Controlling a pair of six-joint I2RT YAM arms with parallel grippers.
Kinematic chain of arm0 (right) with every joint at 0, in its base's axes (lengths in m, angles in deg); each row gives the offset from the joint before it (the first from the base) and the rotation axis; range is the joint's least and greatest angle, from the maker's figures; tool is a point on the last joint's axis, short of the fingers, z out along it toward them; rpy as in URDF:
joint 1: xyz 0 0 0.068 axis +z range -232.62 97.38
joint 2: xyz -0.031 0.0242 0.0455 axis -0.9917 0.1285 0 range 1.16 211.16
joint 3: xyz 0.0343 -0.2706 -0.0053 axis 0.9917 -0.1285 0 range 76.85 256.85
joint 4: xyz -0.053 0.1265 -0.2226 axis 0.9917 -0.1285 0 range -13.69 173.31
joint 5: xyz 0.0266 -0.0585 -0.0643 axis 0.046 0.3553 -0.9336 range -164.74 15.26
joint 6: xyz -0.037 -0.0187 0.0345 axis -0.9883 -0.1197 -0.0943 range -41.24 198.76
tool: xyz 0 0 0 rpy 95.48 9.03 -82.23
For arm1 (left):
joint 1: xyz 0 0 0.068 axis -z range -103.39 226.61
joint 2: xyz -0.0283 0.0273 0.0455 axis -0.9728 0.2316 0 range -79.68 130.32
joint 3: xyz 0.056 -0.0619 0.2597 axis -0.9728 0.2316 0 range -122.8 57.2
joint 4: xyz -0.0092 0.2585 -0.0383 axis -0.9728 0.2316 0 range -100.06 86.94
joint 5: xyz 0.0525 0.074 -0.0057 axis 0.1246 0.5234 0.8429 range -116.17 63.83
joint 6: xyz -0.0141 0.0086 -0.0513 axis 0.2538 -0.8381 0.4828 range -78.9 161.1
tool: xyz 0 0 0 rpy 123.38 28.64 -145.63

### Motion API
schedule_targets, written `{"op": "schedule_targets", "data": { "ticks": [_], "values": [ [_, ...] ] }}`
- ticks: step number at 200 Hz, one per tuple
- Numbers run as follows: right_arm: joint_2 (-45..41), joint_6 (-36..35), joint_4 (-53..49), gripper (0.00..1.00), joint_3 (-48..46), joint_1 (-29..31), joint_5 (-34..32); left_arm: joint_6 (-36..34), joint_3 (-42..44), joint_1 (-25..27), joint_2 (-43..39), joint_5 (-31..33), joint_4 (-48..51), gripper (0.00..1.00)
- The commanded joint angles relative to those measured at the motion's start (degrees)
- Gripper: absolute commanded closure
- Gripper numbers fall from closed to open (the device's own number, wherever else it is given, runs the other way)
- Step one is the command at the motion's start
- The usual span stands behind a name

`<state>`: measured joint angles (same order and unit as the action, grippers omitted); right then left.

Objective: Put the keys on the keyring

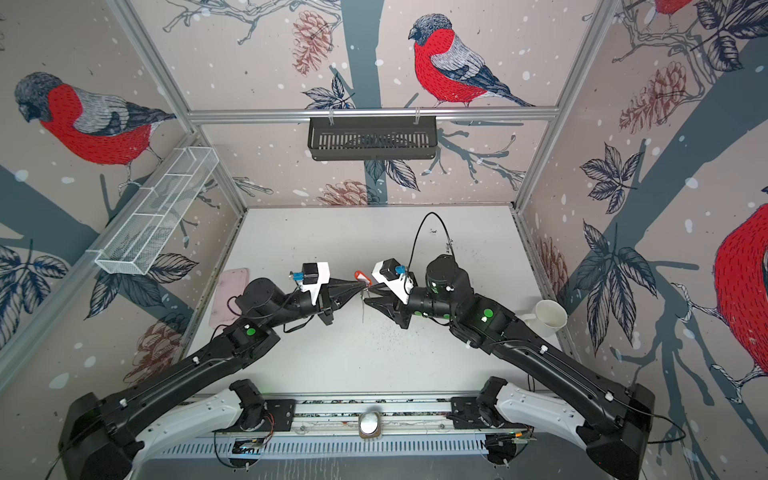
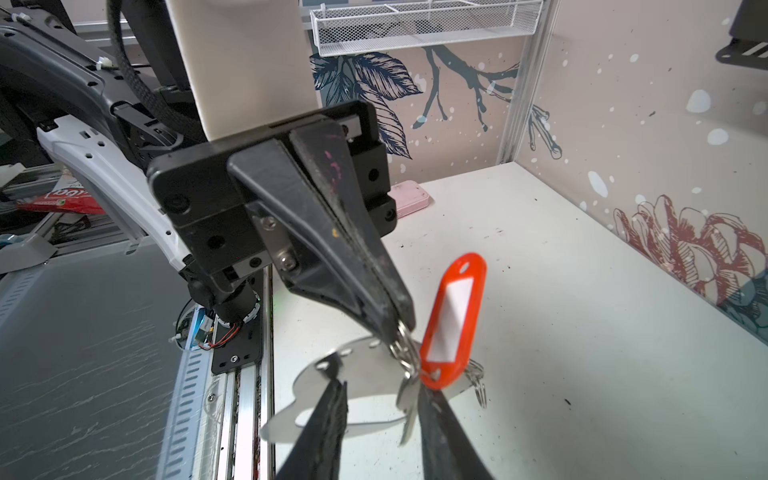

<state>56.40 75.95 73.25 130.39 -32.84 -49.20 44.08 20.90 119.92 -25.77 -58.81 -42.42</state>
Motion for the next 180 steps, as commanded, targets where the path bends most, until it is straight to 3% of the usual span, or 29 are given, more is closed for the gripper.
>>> {"op": "schedule_targets", "data": {
  "ticks": [1,43,71,131,180],
  "values": [
    [-1.87,-0.09,0.41,0.67,-0.29,-0.04,-2.40,0.86,0.22,-0.01,-0.12,-0.04,-4.98,1.00],
    [-3.10,-0.62,0.22,0.82,-0.14,-0.12,-2.46,1.85,0.88,-0.03,-0.05,-1.92,-6.20,1.00],
    [-2.70,-0.78,0.34,0.86,-0.11,-0.12,-2.10,2.14,0.80,-0.01,0.05,-3.72,-6.17,1.00],
    [-1.29,-1.06,1.52,0.86,0.61,-0.12,-0.85,2.20,0.69,0.01,0.36,-5.58,-6.15,1.00],
    [0.21,-1.74,-1.14,0.81,1.96,-0.12,-1.25,2.15,1.42,-0.03,-0.14,-5.76,-7.20,1.00]
  ]
}}
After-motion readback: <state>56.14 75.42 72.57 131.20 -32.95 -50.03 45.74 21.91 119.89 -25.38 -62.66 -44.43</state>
